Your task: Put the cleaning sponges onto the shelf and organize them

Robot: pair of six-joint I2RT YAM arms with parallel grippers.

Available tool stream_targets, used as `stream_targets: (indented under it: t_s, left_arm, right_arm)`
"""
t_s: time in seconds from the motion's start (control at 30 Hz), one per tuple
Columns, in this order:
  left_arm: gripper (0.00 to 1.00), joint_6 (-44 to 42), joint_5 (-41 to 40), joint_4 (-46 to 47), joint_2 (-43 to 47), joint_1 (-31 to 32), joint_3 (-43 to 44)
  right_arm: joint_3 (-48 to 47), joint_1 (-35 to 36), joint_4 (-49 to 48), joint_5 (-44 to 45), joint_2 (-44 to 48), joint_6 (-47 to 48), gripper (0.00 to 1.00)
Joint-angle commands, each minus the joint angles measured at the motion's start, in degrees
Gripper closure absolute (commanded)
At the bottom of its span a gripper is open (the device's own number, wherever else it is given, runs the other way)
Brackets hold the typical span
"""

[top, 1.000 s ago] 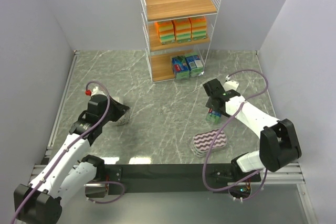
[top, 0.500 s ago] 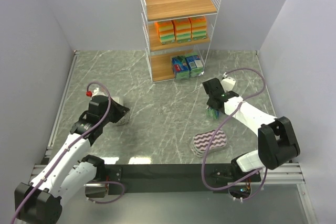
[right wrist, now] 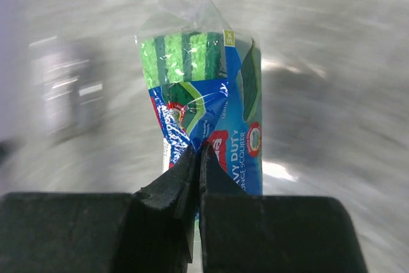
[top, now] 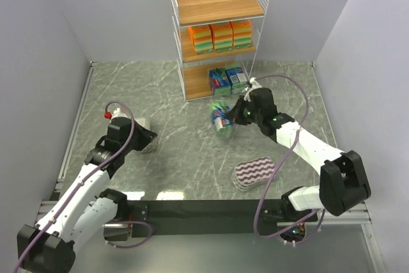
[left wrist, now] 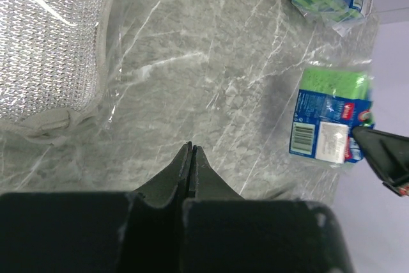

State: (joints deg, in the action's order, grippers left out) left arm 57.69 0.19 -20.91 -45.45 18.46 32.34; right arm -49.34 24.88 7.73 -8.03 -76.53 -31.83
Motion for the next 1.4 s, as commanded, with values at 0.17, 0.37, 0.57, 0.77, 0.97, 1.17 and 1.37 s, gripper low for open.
stream_targets:
  t_s: [0.17,0.37,0.57,0.77,0.97,1.17,1.37]
  left_arm:
    - [0.99,-1.1,-2.1,-1.4,3.1,0.1,0.7]
    - [0.99,-1.8,-3.4,-3.0,3.4,0.1,1.5]
    - [0.99,-1.6,-3.2,-2.0,3.2,0.1,1.2]
    - [0.99,-1.5,-2.6,-1.6,2.0,0.1,1.2]
    - [0.99,-1.4,-2.7,-1.1,2.8,0.1,0.9]
    - [0.99,-1.0,-1.1,0.6,1.2,0.1,0.4]
    - [0.99,-0.7,-0.6,1.7,0.5,0.1,0.5]
  right_arm:
    - [-3.4,0.6,-29.7,-35.5,-15.1,-9.6,0.98]
    - [-5.5,1.5,-32.0,-38.5,-23.5,-14.8,0.86]
    - [-12.4,1.7,-6.3,-13.7,-22.5,-6.1,0.47]
    - [-16.5,1.5,5.3,3.5,-18.9,-5.0,0.35]
    - [-10.3,3.4,2.4,-2.6,-8.6,-0.2,0.35]
    - [-3.2,13.9,3.5,3.4,-1.1,2.7,0.35]
    - [-4.0,30.7,5.6,27.0,-1.3,8.3,0.35]
